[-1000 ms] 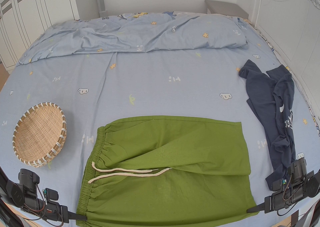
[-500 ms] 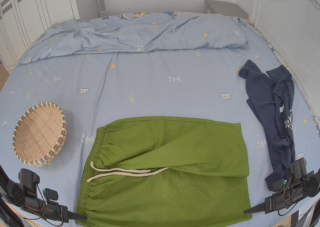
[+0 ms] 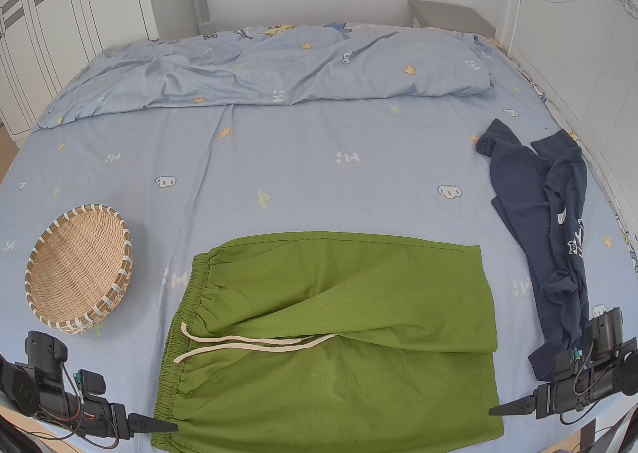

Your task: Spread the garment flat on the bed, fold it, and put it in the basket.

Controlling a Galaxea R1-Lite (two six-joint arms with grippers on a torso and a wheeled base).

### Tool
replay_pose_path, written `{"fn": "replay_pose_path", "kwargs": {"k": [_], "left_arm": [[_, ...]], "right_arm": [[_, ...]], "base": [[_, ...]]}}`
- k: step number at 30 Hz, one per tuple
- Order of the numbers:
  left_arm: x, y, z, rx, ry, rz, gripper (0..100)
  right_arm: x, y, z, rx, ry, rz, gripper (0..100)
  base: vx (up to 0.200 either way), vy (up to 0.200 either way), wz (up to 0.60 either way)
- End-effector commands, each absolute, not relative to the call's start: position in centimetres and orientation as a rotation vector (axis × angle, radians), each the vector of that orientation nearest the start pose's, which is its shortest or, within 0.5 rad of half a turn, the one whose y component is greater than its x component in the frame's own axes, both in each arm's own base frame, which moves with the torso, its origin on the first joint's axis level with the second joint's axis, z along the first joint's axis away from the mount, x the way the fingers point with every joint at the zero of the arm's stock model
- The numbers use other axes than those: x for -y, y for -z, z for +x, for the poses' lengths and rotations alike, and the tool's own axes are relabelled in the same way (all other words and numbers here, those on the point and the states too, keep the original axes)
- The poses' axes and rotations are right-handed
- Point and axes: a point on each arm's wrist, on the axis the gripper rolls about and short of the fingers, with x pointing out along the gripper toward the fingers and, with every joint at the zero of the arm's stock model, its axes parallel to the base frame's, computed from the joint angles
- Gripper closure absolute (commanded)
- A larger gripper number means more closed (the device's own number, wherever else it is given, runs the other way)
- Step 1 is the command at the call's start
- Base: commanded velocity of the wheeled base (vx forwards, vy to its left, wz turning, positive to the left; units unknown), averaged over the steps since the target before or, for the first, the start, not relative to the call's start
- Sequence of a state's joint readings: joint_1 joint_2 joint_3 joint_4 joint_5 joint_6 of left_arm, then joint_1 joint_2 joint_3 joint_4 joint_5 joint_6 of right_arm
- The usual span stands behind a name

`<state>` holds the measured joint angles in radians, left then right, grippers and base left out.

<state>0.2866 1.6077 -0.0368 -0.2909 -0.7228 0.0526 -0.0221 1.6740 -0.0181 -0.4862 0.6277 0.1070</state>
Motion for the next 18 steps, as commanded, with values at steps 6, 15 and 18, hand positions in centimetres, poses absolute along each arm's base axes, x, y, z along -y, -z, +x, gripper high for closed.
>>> {"fn": "replay_pose_path", "kwargs": {"k": [6, 15, 18], "left_arm": [[-1.3, -14.9, 12.6, -0.894, 0.461, -0.584, 0], [-2.3, -19.5, 22.9, -0.835, 0.532, -0.552, 0], [-2.0, -19.5, 26.6, -0.857, 0.548, -0.573, 0]], "right_arm": [[-1.1, -11.4, 12.4, -0.732, -0.520, 0.407, 0], [-0.8, -17.8, 21.1, -0.583, -0.537, 0.354, 0], [-0.8, -18.3, 24.4, -0.547, -0.545, 0.340, 0]], "base": [[0.000, 0.000, 0.00], [0.000, 0.000, 0.00], [0.000, 0.000, 0.00]]}}
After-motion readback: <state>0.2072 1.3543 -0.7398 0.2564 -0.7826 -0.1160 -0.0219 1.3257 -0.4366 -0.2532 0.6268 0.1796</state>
